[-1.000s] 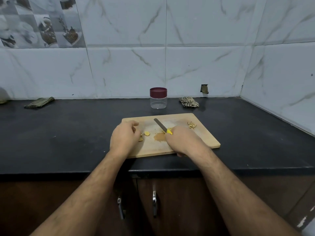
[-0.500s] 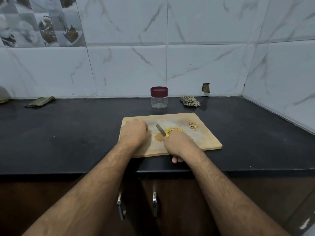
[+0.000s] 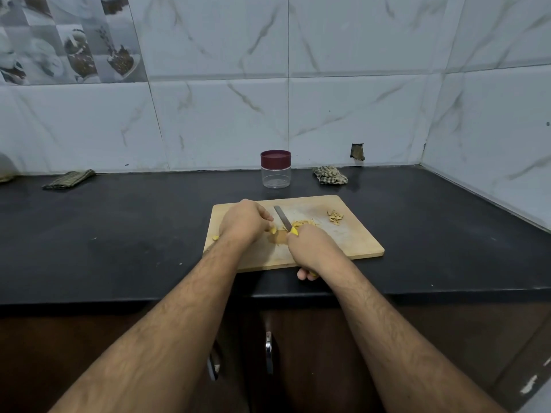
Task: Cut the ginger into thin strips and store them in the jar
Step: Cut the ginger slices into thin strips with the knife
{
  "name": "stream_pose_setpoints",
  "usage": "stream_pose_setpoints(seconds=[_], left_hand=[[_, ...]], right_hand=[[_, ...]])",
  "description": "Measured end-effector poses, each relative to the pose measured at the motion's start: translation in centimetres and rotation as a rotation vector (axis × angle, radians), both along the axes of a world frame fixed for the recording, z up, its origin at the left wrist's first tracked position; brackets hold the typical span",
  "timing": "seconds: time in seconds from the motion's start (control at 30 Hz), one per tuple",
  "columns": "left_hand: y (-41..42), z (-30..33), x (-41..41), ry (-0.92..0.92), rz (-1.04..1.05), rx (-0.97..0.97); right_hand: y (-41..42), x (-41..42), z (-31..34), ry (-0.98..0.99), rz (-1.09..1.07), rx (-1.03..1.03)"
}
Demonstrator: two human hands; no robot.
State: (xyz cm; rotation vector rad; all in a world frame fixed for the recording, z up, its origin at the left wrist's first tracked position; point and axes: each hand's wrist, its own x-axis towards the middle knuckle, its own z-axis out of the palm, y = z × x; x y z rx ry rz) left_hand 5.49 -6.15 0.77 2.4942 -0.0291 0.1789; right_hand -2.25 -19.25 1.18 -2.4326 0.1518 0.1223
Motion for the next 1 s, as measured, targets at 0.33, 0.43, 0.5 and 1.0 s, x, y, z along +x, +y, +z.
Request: stream_pose_setpoints(seconds=[0.33, 0.43, 0.5, 1.0], left_hand=[[0.1, -0.9, -0.6, -0.027, 0.069, 0.101], [0.4, -1.1, -0.8, -0.073, 0.086, 0.142], [0.6, -1.1, -0.9, -0.109, 0.101, 0.166], [0.4, -1.6, -1.3, -0.067, 0.051, 0.256]], right_hand=[[0.0, -1.3, -0.2, -0.182, 0.068, -0.195], [0.1, -1.8, 0.1, -0.178, 0.094, -0.236], [0.3, -2.0, 0.2, -0.164, 0.105, -0.258], [1.0, -2.2, 0.4, -0.166, 0.118, -0.392]])
